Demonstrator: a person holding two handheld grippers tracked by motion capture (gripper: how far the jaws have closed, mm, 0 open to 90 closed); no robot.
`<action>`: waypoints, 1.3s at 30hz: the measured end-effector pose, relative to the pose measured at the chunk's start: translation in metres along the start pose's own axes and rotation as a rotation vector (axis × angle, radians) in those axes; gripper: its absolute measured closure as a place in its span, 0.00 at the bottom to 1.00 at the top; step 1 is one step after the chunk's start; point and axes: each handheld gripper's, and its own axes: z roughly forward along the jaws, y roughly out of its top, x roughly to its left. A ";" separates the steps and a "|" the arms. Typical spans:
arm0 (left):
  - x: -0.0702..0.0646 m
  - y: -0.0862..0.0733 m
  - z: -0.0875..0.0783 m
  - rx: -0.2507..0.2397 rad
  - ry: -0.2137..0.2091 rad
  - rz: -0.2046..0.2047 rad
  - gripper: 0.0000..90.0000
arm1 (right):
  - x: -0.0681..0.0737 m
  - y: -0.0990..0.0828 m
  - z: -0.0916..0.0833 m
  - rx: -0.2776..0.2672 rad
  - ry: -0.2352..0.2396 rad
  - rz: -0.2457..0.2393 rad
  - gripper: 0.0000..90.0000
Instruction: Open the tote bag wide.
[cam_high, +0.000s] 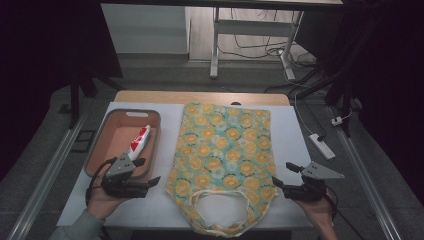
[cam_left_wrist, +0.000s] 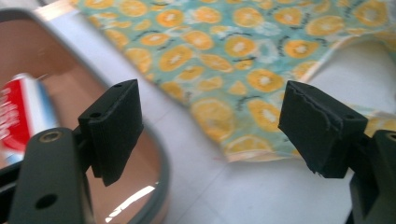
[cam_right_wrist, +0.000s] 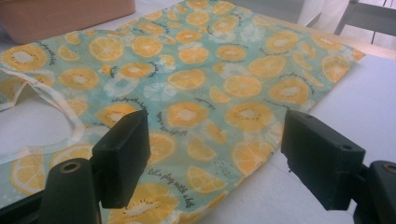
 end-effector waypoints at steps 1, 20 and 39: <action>-0.003 0.002 0.003 0.006 -0.010 0.012 0.24 | 0.000 0.000 0.000 0.001 0.001 0.000 0.26; -0.058 0.016 0.049 0.133 -0.243 0.160 0.25 | 0.007 -0.006 0.006 0.034 0.027 -0.005 0.26; -0.077 0.002 0.089 0.305 -0.284 0.216 0.77 | 0.009 -0.007 0.006 0.039 0.037 -0.007 0.26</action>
